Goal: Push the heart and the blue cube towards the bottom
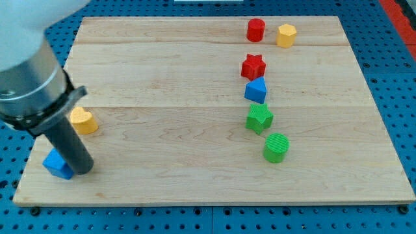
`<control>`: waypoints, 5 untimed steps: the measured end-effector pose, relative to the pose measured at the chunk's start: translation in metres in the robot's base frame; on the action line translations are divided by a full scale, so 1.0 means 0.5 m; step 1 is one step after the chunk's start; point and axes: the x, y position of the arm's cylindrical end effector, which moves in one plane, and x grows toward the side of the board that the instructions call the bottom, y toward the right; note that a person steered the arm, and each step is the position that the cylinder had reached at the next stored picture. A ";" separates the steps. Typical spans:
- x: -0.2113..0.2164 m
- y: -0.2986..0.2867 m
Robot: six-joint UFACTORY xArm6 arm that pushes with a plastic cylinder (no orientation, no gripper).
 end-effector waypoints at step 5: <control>0.046 0.156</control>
